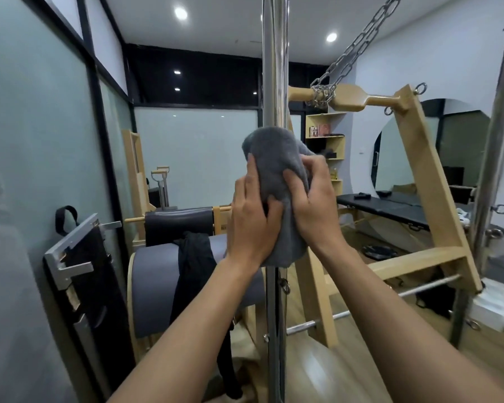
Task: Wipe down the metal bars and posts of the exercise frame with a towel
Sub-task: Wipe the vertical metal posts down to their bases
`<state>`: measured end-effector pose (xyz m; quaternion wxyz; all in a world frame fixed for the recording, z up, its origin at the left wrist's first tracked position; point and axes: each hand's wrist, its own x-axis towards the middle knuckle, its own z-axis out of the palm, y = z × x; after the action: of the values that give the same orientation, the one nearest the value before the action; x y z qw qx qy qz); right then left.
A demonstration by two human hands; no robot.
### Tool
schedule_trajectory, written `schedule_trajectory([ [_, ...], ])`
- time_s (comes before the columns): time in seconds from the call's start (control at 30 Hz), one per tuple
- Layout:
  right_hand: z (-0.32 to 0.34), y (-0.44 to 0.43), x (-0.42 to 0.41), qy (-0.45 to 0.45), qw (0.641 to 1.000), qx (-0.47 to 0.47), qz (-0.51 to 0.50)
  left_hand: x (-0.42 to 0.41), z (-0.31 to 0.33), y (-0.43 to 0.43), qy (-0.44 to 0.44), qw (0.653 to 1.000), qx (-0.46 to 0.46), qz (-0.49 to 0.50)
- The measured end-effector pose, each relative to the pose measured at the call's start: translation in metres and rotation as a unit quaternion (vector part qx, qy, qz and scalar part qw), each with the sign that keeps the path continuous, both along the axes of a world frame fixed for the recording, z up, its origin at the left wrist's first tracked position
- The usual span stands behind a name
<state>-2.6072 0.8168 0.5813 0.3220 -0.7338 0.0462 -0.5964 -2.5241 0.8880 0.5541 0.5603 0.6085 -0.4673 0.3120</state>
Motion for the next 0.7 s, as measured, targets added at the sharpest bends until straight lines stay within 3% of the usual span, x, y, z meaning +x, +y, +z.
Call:
schedule_trajectory([
  [0.07, -0.020, -0.002, -0.001, 0.008, 0.996, 0.094, -0.004, -0.002, -0.007, 0.001, -0.077, 0.996, 0.012, 0.040],
  [0.13, -0.033, -0.001, -0.009, 0.060, 0.992, 0.091, -0.055, -0.001, -0.013, 0.001, -0.110, 0.992, 0.009, 0.062],
  [0.3, -0.012, 0.013, -0.017, 0.099, 0.990, -0.051, -0.082, 0.005, -0.036, 0.000, 0.071, 0.996, -0.037, -0.041],
  [0.37, -0.010, 0.010, -0.015, 0.062, 0.996, -0.027, -0.050, 0.000, -0.046, 0.000, 0.075, 0.996, -0.049, -0.030],
  [0.43, -0.023, 0.006, -0.018, 0.056, 0.996, 0.072, -0.002, -0.008, -0.046, 0.003, 0.028, 0.999, -0.047, -0.006],
  [0.53, -0.056, 0.008, -0.029, 0.145, 0.975, 0.167, -0.002, -0.006, -0.041, 0.007, -0.067, 0.997, -0.026, 0.028],
  [0.6, -0.071, 0.014, -0.033, 0.169, 0.973, 0.156, -0.016, -0.004, -0.050, 0.008, -0.061, 0.998, -0.019, 0.016],
  [0.7, -0.064, 0.017, -0.027, 0.118, 0.990, 0.050, -0.049, -0.003, -0.073, 0.004, 0.055, 0.997, -0.030, -0.036],
])
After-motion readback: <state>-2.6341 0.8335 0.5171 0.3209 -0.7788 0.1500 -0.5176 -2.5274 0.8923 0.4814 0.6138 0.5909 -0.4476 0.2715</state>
